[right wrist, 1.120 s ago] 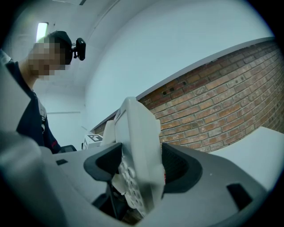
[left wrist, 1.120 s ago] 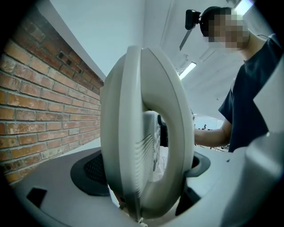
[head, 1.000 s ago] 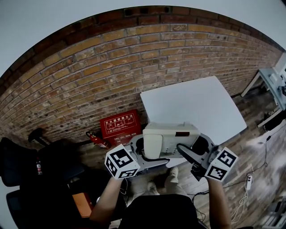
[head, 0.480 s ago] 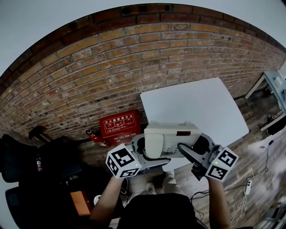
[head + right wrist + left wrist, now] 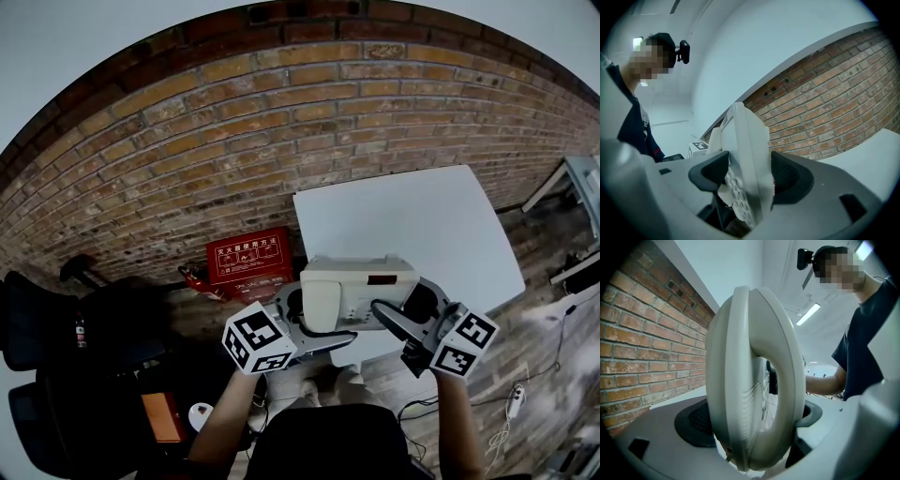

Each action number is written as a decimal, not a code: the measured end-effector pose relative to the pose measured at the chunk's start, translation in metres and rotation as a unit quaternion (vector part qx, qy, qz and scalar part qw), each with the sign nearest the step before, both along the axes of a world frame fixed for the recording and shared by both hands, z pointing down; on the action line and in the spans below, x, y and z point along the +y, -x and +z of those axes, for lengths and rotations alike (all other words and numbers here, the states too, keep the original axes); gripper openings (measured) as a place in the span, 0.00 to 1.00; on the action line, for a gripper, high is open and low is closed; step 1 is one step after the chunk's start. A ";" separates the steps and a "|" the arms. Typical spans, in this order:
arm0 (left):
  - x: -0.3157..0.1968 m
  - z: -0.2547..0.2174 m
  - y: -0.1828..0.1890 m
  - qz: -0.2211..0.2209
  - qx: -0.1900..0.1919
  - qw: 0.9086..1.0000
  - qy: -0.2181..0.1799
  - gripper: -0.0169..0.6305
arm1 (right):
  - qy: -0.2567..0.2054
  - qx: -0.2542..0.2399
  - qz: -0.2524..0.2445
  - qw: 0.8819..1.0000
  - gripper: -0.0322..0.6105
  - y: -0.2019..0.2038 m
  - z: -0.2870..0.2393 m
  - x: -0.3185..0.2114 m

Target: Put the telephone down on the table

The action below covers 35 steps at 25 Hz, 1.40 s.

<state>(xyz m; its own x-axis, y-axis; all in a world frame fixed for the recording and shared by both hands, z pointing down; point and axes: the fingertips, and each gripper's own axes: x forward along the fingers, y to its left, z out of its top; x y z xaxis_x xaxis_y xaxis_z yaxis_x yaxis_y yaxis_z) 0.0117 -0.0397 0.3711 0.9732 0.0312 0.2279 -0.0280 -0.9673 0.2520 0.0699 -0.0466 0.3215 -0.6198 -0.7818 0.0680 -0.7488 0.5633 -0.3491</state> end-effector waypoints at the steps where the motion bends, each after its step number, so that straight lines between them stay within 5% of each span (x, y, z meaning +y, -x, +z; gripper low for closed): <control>1: -0.002 0.001 -0.002 -0.003 -0.001 1.000 0.002 0.74 | 0.002 -0.001 -0.003 1.000 0.47 -0.002 0.001 -0.002; 35: -0.054 0.091 -0.055 -0.080 -0.052 0.991 0.097 0.74 | 0.100 -0.011 -0.079 0.992 0.48 -0.052 0.088 -0.077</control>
<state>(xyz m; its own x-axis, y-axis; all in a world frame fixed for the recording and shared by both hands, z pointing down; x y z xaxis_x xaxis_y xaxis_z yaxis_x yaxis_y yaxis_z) 0.0671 -0.0934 0.4619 0.9408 -0.0686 0.3320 -0.2128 -0.8818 0.4209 0.1221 -0.1231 0.4091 -0.7372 -0.6466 0.1960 -0.6469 0.5918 -0.4809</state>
